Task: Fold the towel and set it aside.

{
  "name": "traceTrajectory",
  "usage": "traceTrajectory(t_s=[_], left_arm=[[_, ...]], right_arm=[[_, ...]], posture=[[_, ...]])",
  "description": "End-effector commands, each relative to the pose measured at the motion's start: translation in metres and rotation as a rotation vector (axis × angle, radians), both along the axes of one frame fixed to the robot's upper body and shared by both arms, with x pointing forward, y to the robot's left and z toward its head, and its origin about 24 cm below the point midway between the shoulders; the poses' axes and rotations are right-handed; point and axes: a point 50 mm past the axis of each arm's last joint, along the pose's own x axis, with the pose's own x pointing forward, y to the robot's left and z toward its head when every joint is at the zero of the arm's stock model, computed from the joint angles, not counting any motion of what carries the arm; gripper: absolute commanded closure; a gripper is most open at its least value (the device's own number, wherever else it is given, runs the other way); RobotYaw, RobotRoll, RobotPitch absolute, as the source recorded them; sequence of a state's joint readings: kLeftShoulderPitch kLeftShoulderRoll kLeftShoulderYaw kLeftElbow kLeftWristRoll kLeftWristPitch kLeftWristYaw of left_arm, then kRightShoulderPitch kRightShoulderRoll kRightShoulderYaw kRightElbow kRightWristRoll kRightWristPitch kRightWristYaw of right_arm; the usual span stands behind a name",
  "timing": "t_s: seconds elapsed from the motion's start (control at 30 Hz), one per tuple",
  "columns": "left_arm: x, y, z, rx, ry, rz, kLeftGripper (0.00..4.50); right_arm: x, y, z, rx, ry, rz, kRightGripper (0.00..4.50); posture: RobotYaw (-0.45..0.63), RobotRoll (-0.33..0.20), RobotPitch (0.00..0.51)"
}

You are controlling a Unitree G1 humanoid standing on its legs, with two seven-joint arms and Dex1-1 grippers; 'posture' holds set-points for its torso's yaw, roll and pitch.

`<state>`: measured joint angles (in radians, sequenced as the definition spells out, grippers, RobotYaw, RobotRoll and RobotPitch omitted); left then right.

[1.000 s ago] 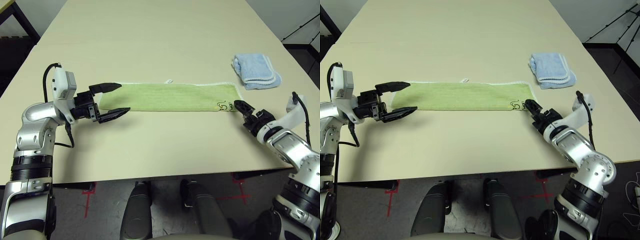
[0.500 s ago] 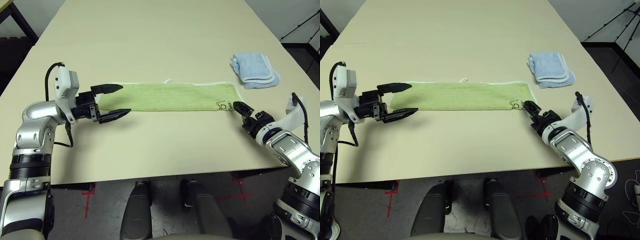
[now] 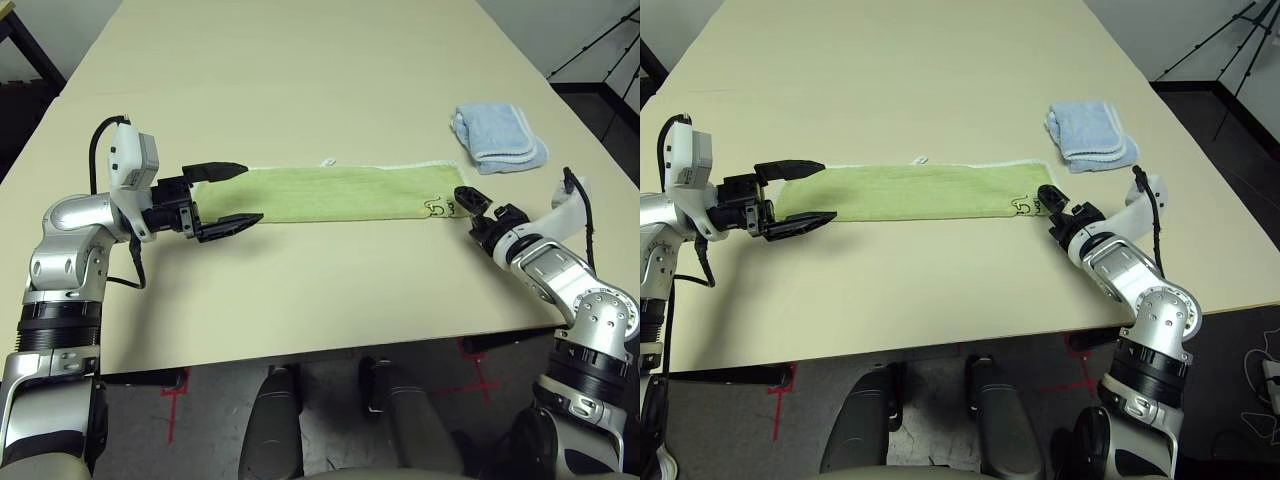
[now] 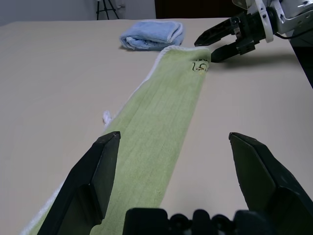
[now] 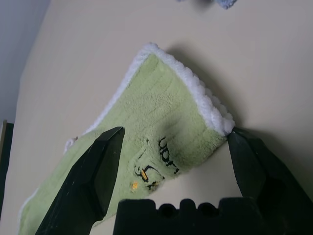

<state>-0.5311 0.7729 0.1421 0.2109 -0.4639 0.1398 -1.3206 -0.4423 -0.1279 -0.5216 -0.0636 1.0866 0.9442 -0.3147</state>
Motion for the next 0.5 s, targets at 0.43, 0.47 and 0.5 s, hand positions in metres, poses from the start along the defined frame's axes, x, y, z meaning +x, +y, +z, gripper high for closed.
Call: traceTrajectory(t_s=[0.43,0.47,0.5], left_arm=[[0.0003,-0.0011,0.0018,0.047,-0.001,0.001,0.0],[0.0005,-0.0013,0.0018,0.047,-0.001,0.001,0.0],[0.0004,-0.0013,0.0017,0.047,0.0,0.001,0.0]], right_arm=[[0.0051,0.0178,-0.0274,-0.029,0.118,0.095,2.94],[0.0051,0.0175,-0.0272,-0.028,0.115,0.093,3.36],[0.0051,0.0175,-0.0268,-0.028,0.112,0.091,3.75]], posture=[[0.12,0.0,0.212],[0.12,0.0,0.212],[0.12,0.0,0.212]])
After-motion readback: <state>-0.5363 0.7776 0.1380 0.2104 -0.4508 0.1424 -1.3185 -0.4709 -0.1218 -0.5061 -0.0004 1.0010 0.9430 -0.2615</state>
